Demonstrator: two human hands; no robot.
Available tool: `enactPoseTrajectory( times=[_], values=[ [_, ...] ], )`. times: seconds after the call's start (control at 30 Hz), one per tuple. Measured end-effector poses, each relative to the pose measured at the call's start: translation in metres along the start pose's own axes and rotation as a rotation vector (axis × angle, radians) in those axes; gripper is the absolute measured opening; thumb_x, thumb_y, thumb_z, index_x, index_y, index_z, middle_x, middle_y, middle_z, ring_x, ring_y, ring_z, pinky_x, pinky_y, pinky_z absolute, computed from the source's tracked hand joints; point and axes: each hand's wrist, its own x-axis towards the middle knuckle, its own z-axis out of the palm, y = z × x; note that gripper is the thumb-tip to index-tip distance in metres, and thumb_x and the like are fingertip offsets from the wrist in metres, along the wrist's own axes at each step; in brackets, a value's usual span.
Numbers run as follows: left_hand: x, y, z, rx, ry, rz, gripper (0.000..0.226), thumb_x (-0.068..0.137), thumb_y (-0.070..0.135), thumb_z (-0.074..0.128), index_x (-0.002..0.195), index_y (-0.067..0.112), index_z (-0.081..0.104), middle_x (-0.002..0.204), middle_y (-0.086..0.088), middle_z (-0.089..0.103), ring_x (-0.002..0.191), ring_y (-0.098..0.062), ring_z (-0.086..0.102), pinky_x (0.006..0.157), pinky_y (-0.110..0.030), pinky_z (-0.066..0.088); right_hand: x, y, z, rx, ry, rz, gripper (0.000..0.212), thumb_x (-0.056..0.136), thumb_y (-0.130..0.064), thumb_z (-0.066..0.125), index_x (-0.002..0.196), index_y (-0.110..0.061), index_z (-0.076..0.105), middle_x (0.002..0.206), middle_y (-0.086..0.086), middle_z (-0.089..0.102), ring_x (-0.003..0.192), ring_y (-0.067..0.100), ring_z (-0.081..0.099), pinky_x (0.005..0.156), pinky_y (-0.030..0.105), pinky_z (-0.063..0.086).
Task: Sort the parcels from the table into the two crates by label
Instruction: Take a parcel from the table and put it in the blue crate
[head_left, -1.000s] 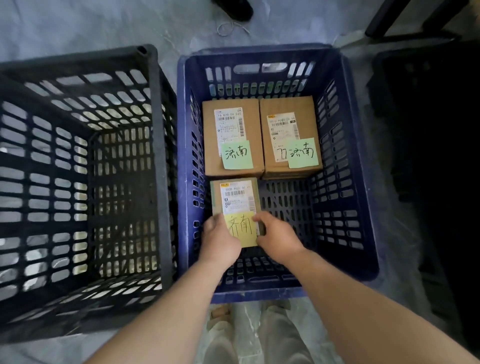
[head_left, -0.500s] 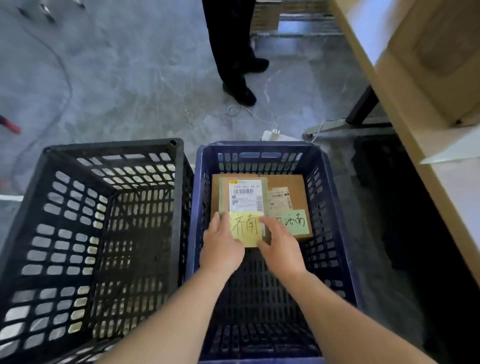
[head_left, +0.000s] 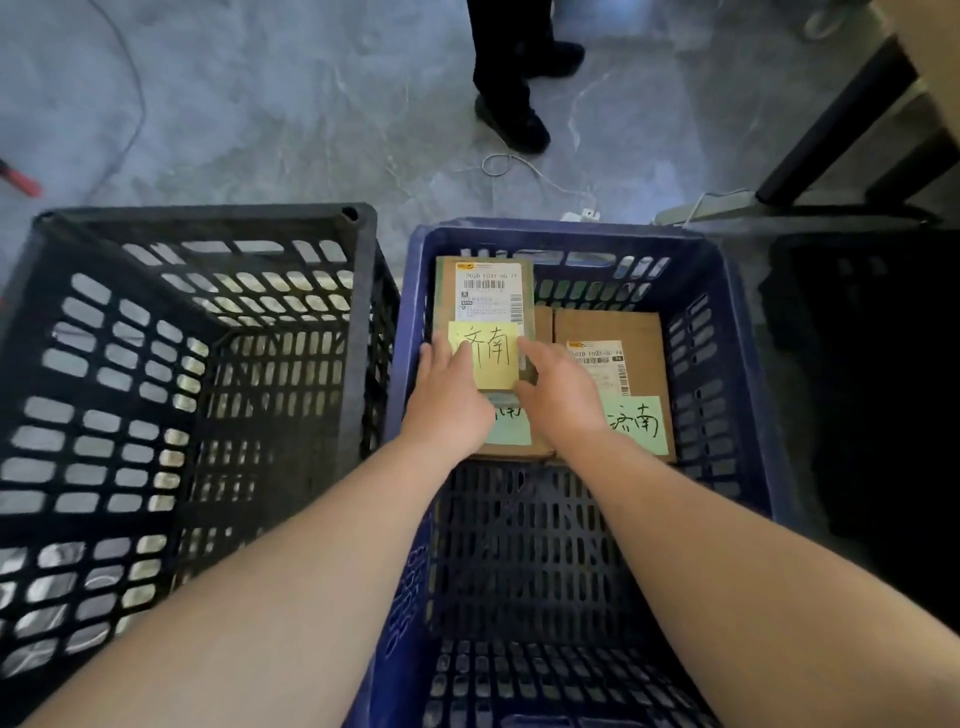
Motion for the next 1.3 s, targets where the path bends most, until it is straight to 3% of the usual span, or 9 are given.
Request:
enactPoseTrajectory(
  times=[0.13,0.3,0.43,0.63,0.83,1.3],
  values=[
    [-0.023,0.004,-0.011,0.075,0.078,0.107,0.068,0.099,0.009,0.042,0.156,0.018,0.006,0.163,-0.002,-0.013,0.150,-0.020,-0.010,0.121,-0.038,0.005,-0.014,-0.009,-0.010,-0.077,-0.062,0.021,0.063,0.092,-0.009,0.057,0.148,-0.022,0.034,0.148,0.006,0.038,0.134,0.024,0.041,0.108,0.036,0.040],
    [-0.081,0.004,-0.039,0.162,0.108,0.180,0.068,0.100,0.018,0.044,0.156,0.017,0.006,0.163,-0.005,-0.011,0.150,-0.021,-0.006,0.120,-0.035,0.004,-0.084,-0.020,-0.046,-0.202,0.023,0.112,0.037,0.095,-0.013,0.048,0.132,-0.013,0.049,0.138,0.010,0.042,0.120,0.030,0.048,0.097,0.039,0.045],
    [-0.139,0.007,-0.044,0.340,0.077,0.262,0.067,0.102,0.032,0.038,0.156,0.017,0.001,0.162,-0.007,-0.015,0.150,-0.024,-0.010,0.122,-0.042,0.001,-0.160,-0.028,-0.074,-0.265,0.069,0.168,0.043,0.098,-0.019,0.049,0.141,-0.015,0.042,0.156,0.004,0.025,0.138,0.024,0.033,0.100,0.040,0.043],
    [-0.220,0.029,-0.039,0.550,-0.046,0.383,0.074,0.100,0.057,0.021,0.155,0.018,-0.009,0.160,-0.008,-0.024,0.147,-0.028,-0.021,0.117,-0.050,-0.012,-0.267,-0.044,-0.099,-0.379,0.161,0.212,0.059,0.097,-0.044,0.049,0.148,-0.019,0.033,0.159,0.006,0.023,0.142,0.027,0.026,0.114,0.040,0.028],
    [-0.279,0.060,-0.041,0.627,-0.050,0.564,0.073,0.099,0.060,0.014,0.154,0.020,-0.012,0.159,-0.008,-0.024,0.147,-0.028,-0.023,0.116,-0.053,-0.014,-0.353,-0.047,-0.126,-0.452,0.240,0.327,0.069,0.098,-0.057,0.038,0.154,-0.023,0.017,0.162,0.006,0.011,0.148,0.025,0.014,0.120,0.039,0.013],
    [-0.440,0.124,0.017,0.692,0.016,0.878,0.075,0.098,0.062,0.014,0.154,0.020,-0.012,0.160,-0.008,-0.022,0.147,-0.029,-0.023,0.117,-0.054,-0.013,-0.555,-0.011,-0.157,-0.432,0.466,0.493,0.064,0.096,-0.055,0.042,0.151,-0.028,0.023,0.160,0.005,0.016,0.147,0.026,0.015,0.119,0.041,0.013]
  ],
)
